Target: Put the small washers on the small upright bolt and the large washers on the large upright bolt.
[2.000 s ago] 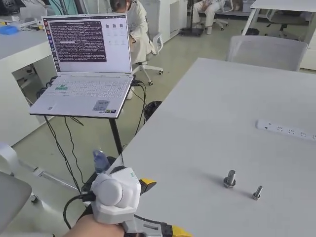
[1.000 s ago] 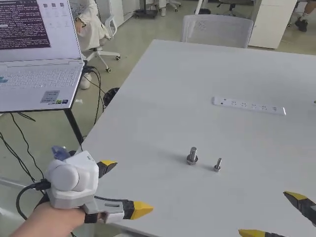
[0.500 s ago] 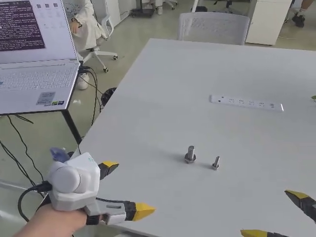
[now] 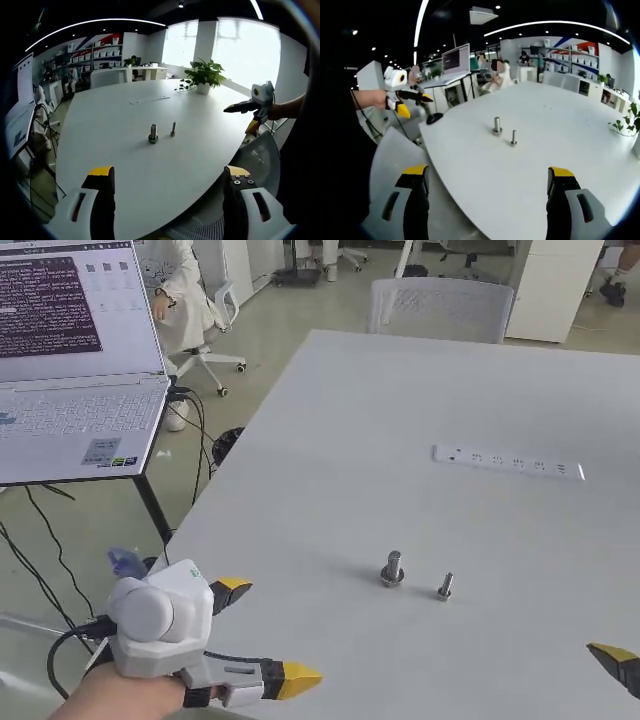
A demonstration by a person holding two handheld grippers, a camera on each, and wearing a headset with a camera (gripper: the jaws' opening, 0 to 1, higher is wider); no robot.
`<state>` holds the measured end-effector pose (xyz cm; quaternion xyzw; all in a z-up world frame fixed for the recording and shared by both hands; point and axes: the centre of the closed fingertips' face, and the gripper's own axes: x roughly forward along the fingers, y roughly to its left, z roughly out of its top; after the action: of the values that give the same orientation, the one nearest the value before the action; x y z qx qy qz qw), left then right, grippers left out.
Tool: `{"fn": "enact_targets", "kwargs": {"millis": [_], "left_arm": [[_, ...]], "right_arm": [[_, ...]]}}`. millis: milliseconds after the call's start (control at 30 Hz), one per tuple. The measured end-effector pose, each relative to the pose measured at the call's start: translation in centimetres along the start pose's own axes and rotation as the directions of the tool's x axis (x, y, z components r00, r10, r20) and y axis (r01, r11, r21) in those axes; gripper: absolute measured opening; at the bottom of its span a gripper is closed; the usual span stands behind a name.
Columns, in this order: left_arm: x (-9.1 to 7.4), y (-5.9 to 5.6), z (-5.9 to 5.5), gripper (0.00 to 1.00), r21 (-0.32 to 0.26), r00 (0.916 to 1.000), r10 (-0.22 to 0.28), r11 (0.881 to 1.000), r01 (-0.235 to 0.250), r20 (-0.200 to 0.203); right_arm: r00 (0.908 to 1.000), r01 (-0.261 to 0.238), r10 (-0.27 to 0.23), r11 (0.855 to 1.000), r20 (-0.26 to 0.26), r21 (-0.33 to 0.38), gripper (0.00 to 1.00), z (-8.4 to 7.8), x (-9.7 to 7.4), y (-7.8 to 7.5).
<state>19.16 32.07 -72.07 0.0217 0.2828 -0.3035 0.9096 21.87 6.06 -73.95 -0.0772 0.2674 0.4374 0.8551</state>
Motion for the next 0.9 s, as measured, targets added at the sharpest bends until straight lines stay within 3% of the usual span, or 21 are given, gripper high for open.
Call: {"fn": "enact_targets", "kwargs": {"millis": [533,900], "left_arm": [[0.53,0.11,-0.11,0.90,0.011,0.9997,0.006,1.000,-0.006,-0.025],[0.44,0.16,0.06,0.90,0.004,0.9997,0.012,1.000,-0.012,-0.019]], "right_arm": [[0.9999,-0.011,0.011,1.000,-0.007,0.004,0.99,-0.19,0.21,-0.82],[0.9998,-0.014,0.014,1.000,-0.012,0.012,0.99,-0.33,0.17,-0.88]]}}
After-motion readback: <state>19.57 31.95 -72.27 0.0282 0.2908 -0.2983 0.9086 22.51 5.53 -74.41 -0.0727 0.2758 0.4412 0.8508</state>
